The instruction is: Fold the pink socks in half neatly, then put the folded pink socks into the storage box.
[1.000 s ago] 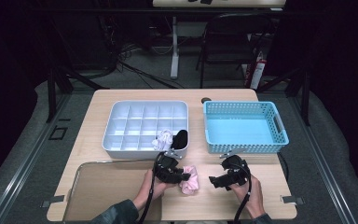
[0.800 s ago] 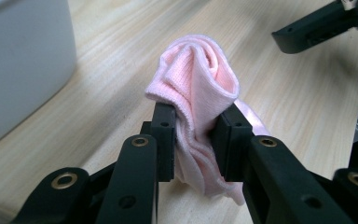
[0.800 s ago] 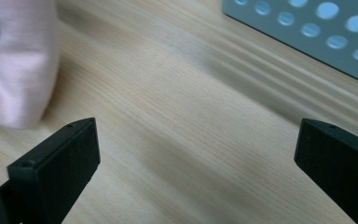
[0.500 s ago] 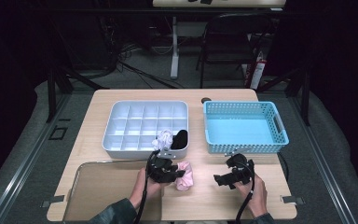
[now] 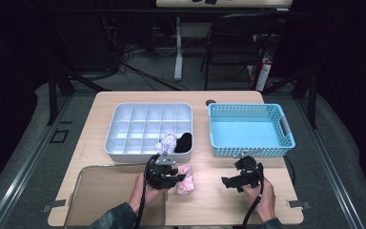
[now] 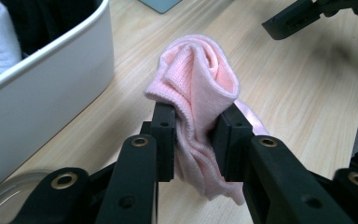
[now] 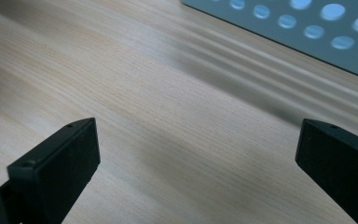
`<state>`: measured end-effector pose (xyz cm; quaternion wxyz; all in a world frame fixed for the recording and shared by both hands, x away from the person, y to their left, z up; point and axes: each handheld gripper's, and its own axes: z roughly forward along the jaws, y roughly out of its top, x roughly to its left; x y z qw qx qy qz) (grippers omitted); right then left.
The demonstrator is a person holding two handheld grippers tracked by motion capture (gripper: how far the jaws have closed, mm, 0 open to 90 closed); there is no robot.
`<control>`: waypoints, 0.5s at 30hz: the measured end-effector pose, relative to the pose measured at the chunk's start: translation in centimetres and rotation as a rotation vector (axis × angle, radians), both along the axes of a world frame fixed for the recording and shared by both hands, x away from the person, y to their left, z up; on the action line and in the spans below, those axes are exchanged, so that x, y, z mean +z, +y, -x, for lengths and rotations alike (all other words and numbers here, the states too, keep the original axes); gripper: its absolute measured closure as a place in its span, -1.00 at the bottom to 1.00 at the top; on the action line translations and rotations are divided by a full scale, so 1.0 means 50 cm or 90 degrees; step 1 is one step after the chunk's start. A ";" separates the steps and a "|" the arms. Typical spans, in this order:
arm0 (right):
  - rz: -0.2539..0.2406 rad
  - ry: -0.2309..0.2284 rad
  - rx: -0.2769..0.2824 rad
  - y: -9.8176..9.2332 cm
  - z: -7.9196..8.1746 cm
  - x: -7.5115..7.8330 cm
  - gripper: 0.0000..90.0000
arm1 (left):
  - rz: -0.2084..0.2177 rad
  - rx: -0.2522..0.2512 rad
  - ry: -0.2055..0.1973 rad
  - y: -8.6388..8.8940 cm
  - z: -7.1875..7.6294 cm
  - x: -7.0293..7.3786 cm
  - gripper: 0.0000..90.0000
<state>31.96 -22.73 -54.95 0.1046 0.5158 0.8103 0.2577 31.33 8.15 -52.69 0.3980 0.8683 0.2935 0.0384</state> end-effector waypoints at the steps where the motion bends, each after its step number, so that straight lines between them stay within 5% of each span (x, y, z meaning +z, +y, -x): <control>1: 0.000 -0.002 0.000 0.002 0.000 -0.001 -1.00 | 0.000 0.003 -0.006 0.001 0.001 0.002 0.61; 15: 0.002 -0.006 -0.003 0.002 -0.004 0.001 -1.00 | 0.001 0.020 -0.030 0.045 0.020 0.027 0.61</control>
